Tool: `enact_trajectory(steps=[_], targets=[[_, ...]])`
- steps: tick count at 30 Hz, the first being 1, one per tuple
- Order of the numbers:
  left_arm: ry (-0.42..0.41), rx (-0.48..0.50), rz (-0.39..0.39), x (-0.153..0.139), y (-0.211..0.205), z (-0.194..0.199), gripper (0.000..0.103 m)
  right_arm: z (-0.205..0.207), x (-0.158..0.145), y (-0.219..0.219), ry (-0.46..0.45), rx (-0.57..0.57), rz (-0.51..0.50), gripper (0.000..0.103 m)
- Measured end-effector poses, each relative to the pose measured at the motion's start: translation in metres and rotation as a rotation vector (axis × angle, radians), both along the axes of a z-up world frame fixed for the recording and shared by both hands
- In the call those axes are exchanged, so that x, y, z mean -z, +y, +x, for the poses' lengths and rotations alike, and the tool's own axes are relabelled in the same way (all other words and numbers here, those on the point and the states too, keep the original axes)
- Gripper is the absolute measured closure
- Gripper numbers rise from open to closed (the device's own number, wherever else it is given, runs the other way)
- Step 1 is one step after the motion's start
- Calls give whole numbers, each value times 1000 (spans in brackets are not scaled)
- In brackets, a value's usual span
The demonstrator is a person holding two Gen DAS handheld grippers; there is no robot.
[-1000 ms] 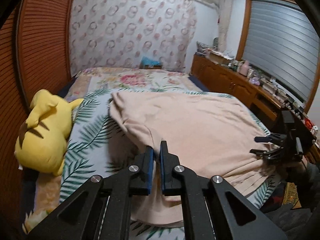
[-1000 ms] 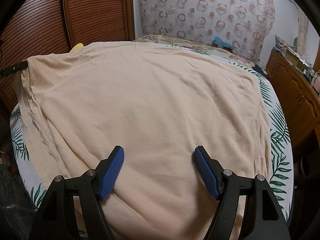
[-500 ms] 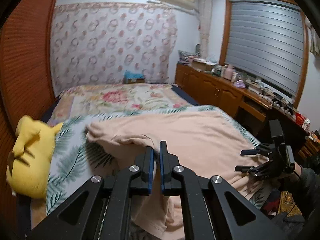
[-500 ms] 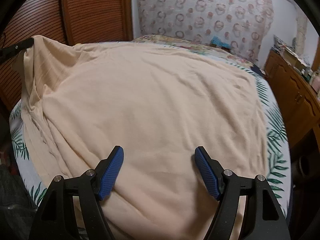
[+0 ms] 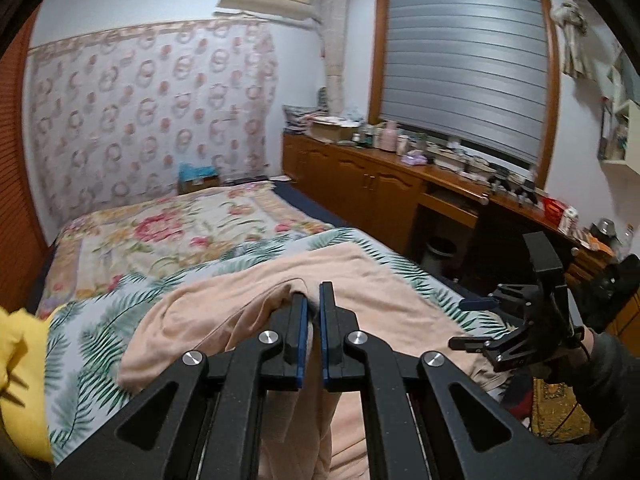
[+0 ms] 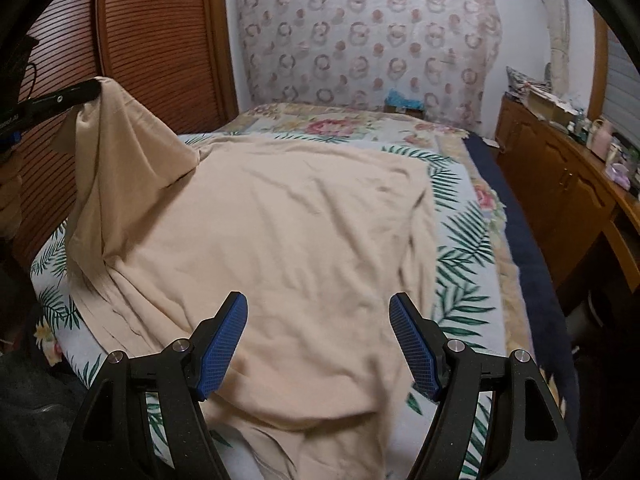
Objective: Fold small clothes
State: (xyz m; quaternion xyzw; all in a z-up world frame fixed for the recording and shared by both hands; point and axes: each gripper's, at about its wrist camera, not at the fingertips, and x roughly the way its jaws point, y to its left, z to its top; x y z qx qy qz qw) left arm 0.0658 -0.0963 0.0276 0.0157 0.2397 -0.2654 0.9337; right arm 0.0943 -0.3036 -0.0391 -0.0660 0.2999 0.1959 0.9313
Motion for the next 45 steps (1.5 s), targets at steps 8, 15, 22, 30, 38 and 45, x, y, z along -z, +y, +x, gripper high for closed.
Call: enact_trajectory(steps=[8, 15, 22, 30, 38, 45], targets=[[-31, 114, 21, -25, -50, 2, 97, -21, -3, -13, -24, 28, 27, 28], [36, 134, 34, -6, -59, 13, 66, -29, 2, -14, -26, 32, 26, 28], [76, 63, 50, 18, -40, 18, 33, -11, 1, -13, -8, 10, 33, 28], [135, -68, 26, 53, 6, 16, 26, 13, -1, 9, -2, -61, 26, 28], [165, -166, 34, 76, 40, 13, 26, 48, 14, 27, 74, -113, 41, 31], [191, -199, 12, 91, 56, 10, 26, 66, 25, 34, 146, -158, 33, 77]])
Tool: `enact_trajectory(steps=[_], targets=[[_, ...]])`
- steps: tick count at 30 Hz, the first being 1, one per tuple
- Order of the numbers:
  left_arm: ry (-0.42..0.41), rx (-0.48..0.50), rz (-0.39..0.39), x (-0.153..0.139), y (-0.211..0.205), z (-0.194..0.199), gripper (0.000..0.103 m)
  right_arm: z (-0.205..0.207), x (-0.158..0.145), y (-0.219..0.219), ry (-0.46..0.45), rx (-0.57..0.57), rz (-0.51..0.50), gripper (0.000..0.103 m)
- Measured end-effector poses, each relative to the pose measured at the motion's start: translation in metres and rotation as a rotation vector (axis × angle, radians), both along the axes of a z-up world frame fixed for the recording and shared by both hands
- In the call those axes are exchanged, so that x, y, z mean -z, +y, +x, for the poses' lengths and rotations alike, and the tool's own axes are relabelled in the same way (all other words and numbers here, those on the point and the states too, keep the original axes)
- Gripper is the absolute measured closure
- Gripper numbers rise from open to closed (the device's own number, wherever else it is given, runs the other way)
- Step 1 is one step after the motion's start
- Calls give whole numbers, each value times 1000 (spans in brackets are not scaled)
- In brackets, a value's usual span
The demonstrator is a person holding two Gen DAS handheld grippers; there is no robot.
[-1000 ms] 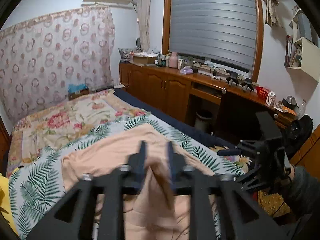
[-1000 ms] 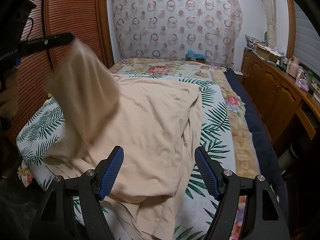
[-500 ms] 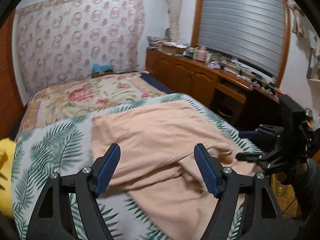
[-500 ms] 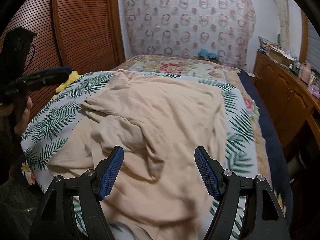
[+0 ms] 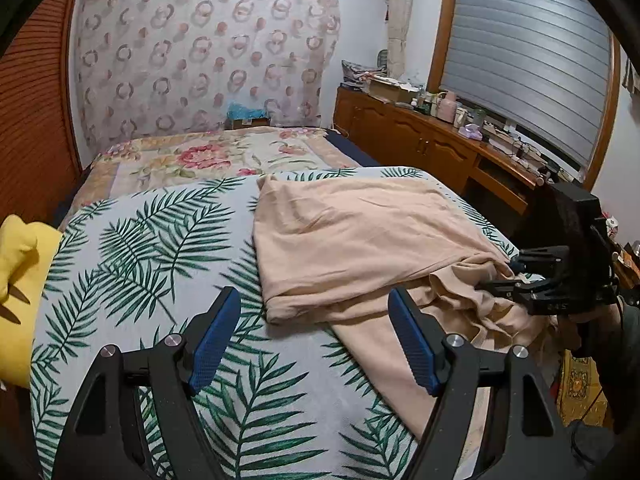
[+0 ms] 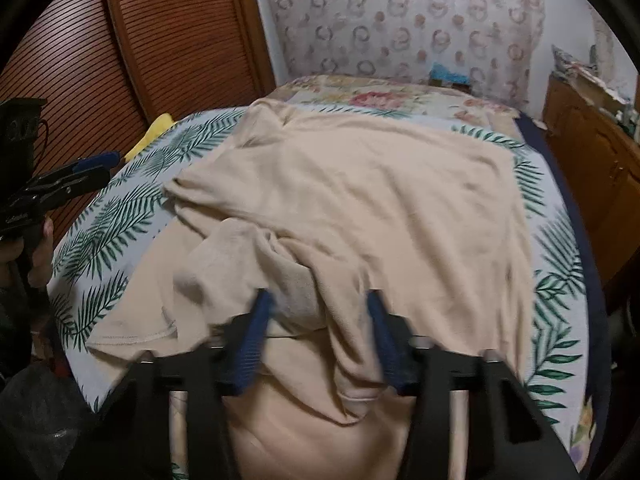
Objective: Fold small clothes
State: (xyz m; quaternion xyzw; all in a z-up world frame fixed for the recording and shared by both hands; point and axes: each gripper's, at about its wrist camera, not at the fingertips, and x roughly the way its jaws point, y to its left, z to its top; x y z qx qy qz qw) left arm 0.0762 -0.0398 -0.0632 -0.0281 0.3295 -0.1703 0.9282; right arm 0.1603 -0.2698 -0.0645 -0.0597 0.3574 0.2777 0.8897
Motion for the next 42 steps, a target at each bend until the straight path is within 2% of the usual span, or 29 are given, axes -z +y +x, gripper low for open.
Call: enact_trajectory(steps=[2, 11, 15, 19, 25, 28, 34, 37, 39, 42], targets=[[3, -8, -5, 1, 2, 0, 26, -1, -2, -1, -8, -14, 5, 93], [-26, -18, -20, -6, 9, -7, 26, -48, -49, -29, -158, -10, 104, 95], [-38, -12, -22, -9, 8, -11, 26, -72, -62, -46, -190, 3, 112, 95], [-49, -10, -19, -11, 6, -13, 26, -80, -56, -64, -172, 43, 63, 95], [-52, -11, -12, -12, 4, -13, 26, -75, -23, -84, -78, 103, 8, 95], [-53, -14, -8, -13, 4, -14, 26, -76, -18, -87, -68, 123, -15, 90], [-56, -24, -6, -13, 6, -15, 26, -83, -39, -79, -108, 119, -47, 81], [-53, -31, -10, -12, 9, -14, 26, -82, -52, -68, -146, 94, -44, 66], [-53, -35, -9, -11, 11, -14, 26, -79, -54, -58, -161, 81, -48, 52], [-55, -45, -6, -10, 15, -15, 26, -66, -56, -36, -169, 42, -54, 51]])
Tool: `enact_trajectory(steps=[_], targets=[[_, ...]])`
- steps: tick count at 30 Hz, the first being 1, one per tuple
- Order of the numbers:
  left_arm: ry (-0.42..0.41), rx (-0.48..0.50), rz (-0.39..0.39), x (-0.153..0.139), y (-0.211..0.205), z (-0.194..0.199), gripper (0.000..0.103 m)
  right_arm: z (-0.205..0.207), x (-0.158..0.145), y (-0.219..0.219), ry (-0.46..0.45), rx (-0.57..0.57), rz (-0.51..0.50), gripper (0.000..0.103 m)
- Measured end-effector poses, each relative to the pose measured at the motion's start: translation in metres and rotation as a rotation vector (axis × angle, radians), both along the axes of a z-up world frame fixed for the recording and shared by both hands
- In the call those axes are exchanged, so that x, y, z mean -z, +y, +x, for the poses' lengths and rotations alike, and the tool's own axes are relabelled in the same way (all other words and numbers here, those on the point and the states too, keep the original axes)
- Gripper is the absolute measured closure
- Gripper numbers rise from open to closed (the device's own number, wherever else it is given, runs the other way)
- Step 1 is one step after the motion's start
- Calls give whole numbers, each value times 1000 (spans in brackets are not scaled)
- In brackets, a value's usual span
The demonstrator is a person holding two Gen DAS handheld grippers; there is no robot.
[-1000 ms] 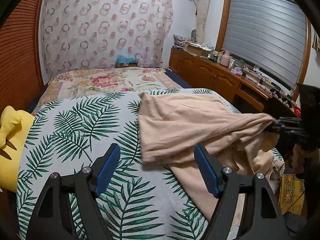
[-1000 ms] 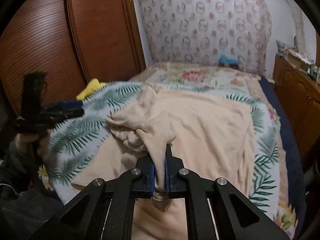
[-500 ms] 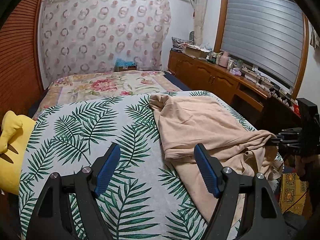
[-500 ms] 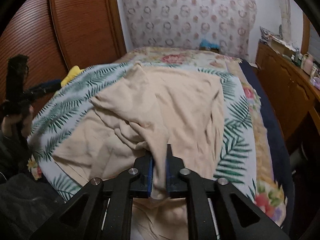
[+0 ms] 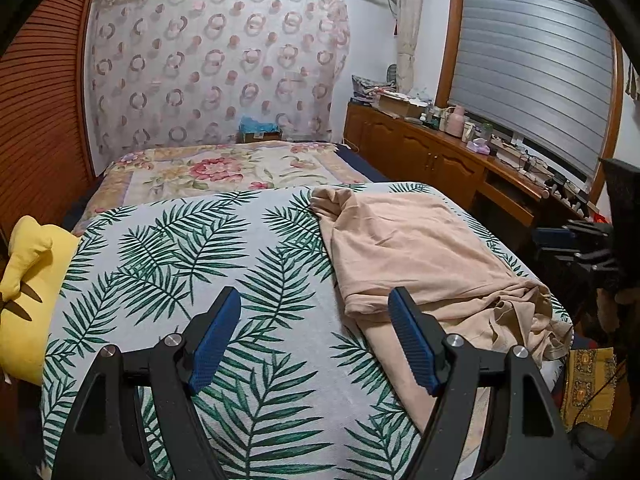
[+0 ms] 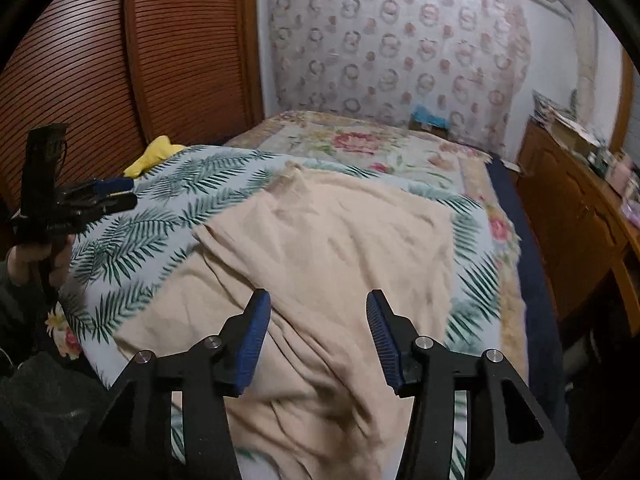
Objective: Fold small clothes
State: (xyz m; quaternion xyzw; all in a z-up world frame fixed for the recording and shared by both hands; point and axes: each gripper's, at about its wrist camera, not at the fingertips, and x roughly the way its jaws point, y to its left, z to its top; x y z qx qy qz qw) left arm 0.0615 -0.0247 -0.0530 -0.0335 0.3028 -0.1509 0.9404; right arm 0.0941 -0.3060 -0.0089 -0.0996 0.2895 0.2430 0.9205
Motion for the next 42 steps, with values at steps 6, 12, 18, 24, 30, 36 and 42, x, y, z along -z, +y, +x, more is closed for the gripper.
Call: enact_trajectory(steps=[6, 12, 18, 24, 30, 36, 42], targets=[[-3, -34, 0, 1, 13, -2, 26, 37, 10, 49, 32, -115, -5, 51], [2, -61, -6, 4, 24, -4, 26, 80, 30, 95, 90, -205, -54, 51], [10, -72, -6, 8, 29, -4, 26, 105, 47, 131, 149, -266, -95, 51], [17, -71, -11, 12, 31, -3, 26, 116, 61, 158, 177, -329, -134, 51], [22, -58, -11, 14, 27, -3, 26, 130, 68, 161, 204, -323, -136, 51], [30, -48, -13, 18, 23, -2, 26, 127, 65, 156, 169, -323, -139, 97], [34, -32, 0, 20, 16, -1, 26, 119, 18, 122, 40, -266, -84, 97]])
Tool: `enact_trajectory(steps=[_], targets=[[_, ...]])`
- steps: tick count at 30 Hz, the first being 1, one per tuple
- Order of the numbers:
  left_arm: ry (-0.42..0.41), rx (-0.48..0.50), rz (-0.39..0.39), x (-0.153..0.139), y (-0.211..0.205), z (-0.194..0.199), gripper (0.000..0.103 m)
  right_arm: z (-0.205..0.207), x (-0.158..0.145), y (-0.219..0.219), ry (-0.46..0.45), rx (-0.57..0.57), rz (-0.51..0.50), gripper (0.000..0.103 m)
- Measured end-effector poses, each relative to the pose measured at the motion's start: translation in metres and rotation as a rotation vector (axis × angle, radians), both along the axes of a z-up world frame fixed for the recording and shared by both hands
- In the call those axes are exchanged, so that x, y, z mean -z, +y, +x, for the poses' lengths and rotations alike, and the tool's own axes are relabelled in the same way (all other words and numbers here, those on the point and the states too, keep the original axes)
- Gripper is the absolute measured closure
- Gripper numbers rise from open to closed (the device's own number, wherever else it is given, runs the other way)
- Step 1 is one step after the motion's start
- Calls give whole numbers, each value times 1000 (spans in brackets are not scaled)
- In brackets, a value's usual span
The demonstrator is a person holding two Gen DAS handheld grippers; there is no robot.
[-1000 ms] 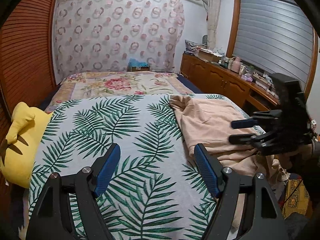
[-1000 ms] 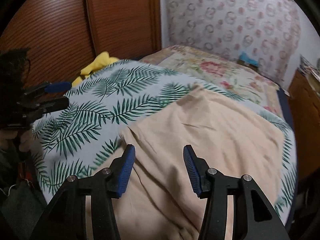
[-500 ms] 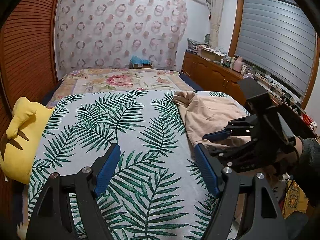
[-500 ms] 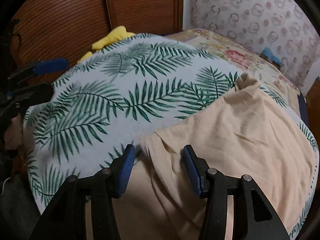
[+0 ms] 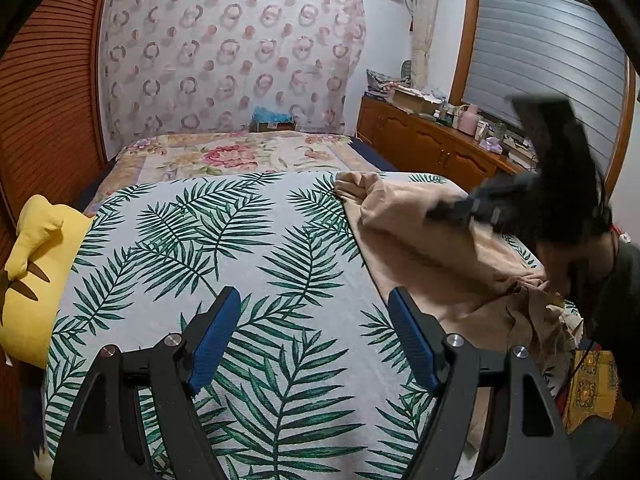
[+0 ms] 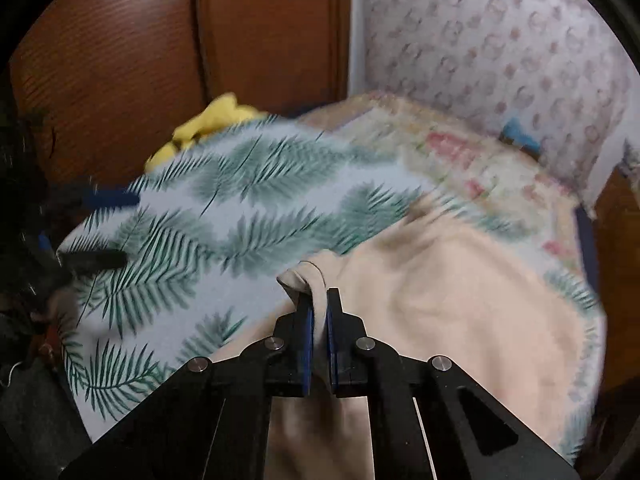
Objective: Fold small clothes
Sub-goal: 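Grasp the peach shirt edge with the right tool, pull it flat, release, then grasp the shirt hem with the right tool and pull it straight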
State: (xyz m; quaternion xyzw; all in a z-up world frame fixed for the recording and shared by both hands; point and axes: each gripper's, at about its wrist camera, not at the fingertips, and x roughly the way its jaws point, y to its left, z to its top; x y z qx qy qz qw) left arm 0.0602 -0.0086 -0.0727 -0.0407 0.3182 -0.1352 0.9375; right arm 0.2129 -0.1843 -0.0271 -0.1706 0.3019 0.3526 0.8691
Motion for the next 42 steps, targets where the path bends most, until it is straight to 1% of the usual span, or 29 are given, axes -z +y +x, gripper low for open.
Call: enact_trajectory(steps=[4, 8, 9, 12, 16, 19, 22, 25, 28, 32, 33, 34, 36, 39, 42], targets=[[1, 9, -8, 0, -2, -1, 26, 8, -29, -34, -68, 89, 14, 97], [8, 20, -7, 2, -6, 0, 26, 24, -42, -62, -124, 199, -7, 97], [9, 23, -6, 2, -8, 0, 26, 29, -42, -69, -126, 227, -5, 97], [13, 31, -4, 3, -11, 0, 26, 45, -36, -85, -133, 317, -25, 97], [21, 35, -5, 5, -13, 1, 26, 69, -14, -97, -99, 409, -47, 98], [24, 38, -4, 6, -14, 1, 26, 84, -5, -99, -86, 461, -39, 98], [28, 43, -6, 6, -16, 1, 26, 96, 2, -97, -90, 540, -39, 99], [32, 46, -2, 7, -18, 0, 26, 106, 5, -97, -59, 595, -18, 99], [35, 48, -3, 8, -19, 1, 26, 108, 9, -89, -37, 591, -17, 99], [38, 51, -3, 8, -20, 2, 26, 105, 0, -83, -72, 605, -56, 99], [39, 54, -3, 8, -22, 3, 26, 105, -3, -82, -72, 602, -61, 94], [39, 59, -4, 8, -23, 2, 26, 102, -7, -79, -73, 593, -63, 92], [39, 70, -2, 8, -27, 1, 26, 89, -12, -85, -74, 569, -56, 83], [43, 91, -1, 9, -34, 1, 26, 59, -18, -88, -70, 521, -25, 71], [44, 111, 1, 10, -41, -1, 26, 20, -16, -84, -52, 463, -18, 70]])
